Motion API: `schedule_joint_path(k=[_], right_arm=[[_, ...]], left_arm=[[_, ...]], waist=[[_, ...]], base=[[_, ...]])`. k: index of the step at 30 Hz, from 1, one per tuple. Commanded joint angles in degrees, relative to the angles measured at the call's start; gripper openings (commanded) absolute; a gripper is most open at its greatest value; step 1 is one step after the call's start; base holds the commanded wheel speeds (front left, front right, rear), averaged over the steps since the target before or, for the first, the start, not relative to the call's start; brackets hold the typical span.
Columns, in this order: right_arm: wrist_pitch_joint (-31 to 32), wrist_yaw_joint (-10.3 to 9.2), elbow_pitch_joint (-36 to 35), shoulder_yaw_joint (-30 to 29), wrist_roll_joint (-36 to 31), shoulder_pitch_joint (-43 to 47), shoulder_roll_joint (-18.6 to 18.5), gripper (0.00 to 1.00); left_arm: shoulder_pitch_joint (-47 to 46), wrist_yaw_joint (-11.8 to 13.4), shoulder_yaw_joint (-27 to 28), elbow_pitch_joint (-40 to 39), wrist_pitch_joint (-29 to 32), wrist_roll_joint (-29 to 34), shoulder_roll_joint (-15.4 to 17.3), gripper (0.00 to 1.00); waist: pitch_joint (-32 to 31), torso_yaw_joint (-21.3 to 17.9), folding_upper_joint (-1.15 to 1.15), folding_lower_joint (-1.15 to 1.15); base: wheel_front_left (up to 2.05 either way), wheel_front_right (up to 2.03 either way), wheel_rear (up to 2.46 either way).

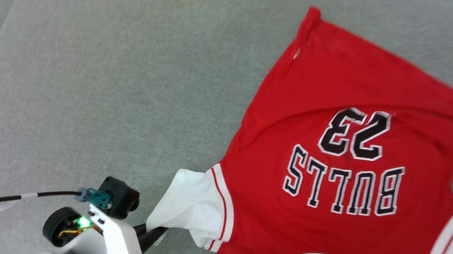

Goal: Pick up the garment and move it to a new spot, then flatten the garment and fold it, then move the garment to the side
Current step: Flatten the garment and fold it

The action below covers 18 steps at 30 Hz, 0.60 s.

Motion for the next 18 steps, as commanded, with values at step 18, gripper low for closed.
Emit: schedule_joint_path(k=[18], right_arm=[[-6.3,-0.06,-13.7,-6.5,4.7,32.5,-0.4,0.0]], left_arm=[[7.0,2.9,0.6,5.3,-3.1,-2.5,0.2,0.0]], waist=[[-13.5,-12.5,0.0,0.0]], base=[[0.0,0.0,0.0]])
